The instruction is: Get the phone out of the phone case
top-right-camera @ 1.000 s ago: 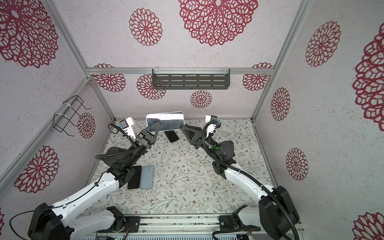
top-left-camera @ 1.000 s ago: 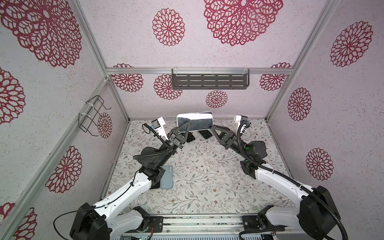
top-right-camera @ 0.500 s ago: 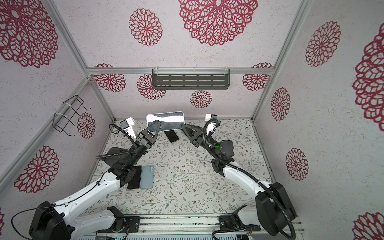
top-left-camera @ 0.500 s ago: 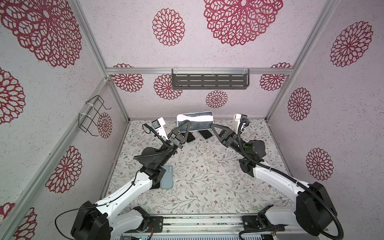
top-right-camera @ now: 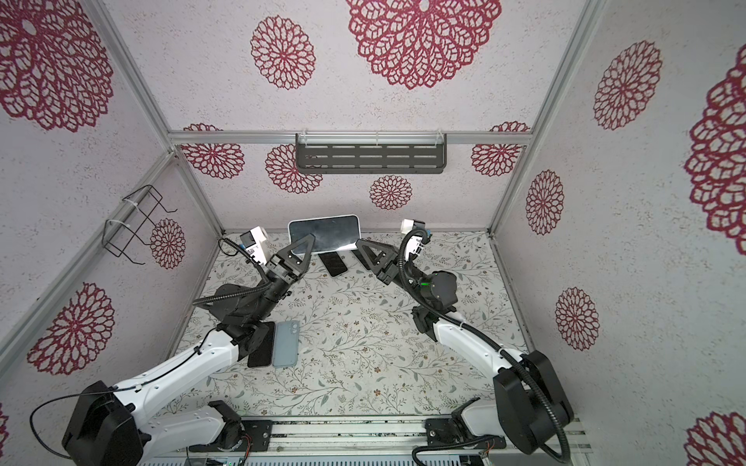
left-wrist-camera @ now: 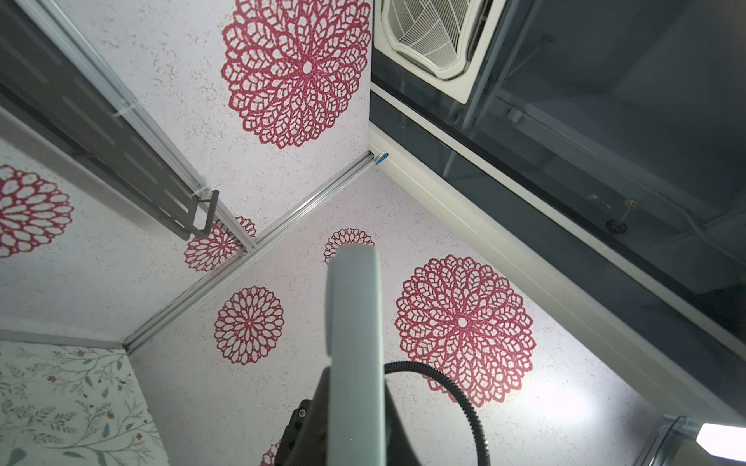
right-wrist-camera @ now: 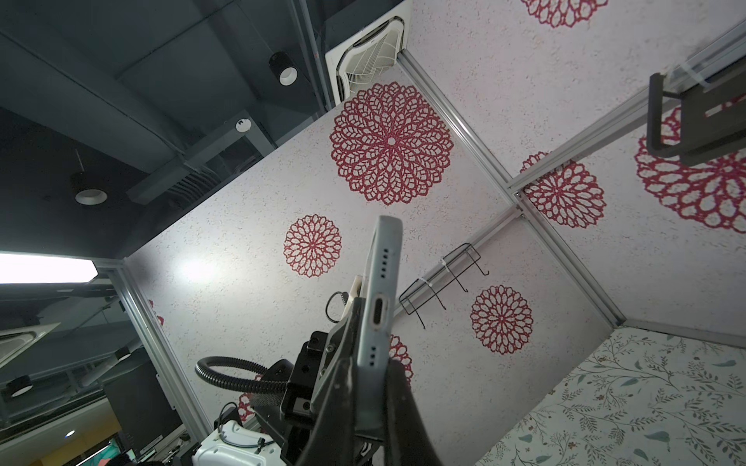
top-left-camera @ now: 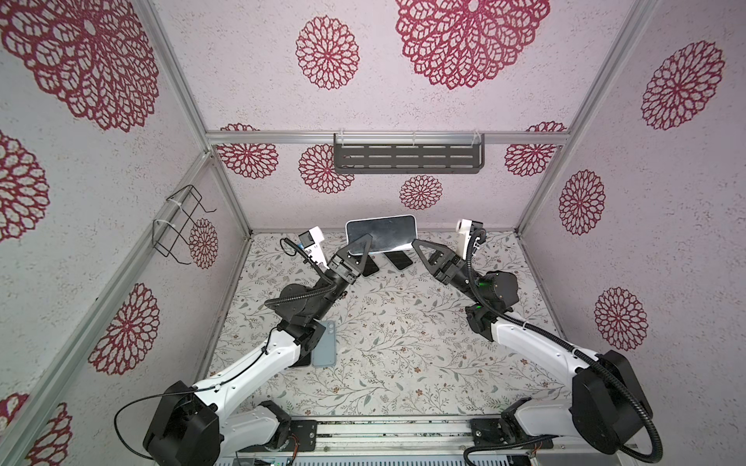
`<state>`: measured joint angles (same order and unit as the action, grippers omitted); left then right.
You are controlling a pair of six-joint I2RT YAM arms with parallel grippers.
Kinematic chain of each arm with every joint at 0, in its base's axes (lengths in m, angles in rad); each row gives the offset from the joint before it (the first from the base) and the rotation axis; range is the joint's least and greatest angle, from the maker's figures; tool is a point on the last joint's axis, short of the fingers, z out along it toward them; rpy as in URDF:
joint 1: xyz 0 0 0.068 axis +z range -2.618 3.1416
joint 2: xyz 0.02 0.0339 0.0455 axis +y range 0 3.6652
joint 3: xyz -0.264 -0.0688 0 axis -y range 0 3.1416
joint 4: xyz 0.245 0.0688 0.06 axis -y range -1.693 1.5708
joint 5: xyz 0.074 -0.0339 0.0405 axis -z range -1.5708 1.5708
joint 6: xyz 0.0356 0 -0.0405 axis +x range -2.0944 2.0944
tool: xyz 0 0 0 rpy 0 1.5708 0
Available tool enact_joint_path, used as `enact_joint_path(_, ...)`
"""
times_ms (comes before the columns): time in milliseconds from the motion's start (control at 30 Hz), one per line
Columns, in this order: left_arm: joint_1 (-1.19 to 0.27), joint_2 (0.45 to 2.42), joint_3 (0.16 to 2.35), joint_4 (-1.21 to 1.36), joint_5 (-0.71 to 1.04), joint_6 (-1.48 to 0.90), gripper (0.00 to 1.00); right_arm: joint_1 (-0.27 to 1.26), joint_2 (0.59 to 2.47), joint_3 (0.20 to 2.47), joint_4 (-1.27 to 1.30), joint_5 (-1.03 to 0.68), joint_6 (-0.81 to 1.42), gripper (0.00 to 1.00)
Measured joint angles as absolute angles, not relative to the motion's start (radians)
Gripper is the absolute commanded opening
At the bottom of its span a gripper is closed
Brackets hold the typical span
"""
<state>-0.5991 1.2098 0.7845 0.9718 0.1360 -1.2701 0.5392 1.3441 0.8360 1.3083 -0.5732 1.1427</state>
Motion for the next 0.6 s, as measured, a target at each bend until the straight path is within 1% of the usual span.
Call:
enact_joint_path(167, -0.595, 1.259, 0.805, 0.998, 0.146, -1.433, 0.0, 0.515, 1.365, 0.846, 1.378, -0.622, 1.167, 0.0)
enact_joint_path(333, -0.595, 1.305, 0.851, 1.014, 0.147, -1.548, 0.0, 0.501, 1.382, 0.85, 1.451, -0.667, 1.169, 0.0)
enact_joint_path(467, -0.595, 1.333, 0.887, 1.014, 0.144, -1.634, 0.0, 0.498, 1.411, 0.858, 1.533, -0.755, 1.169, 0.0)
enact_joint_path(600, -0.595, 1.338, 0.922, 0.959, 0.146, -1.69, 0.0, 0.487, 1.447, 0.876, 1.603, -0.854, 1.167, 0.0)
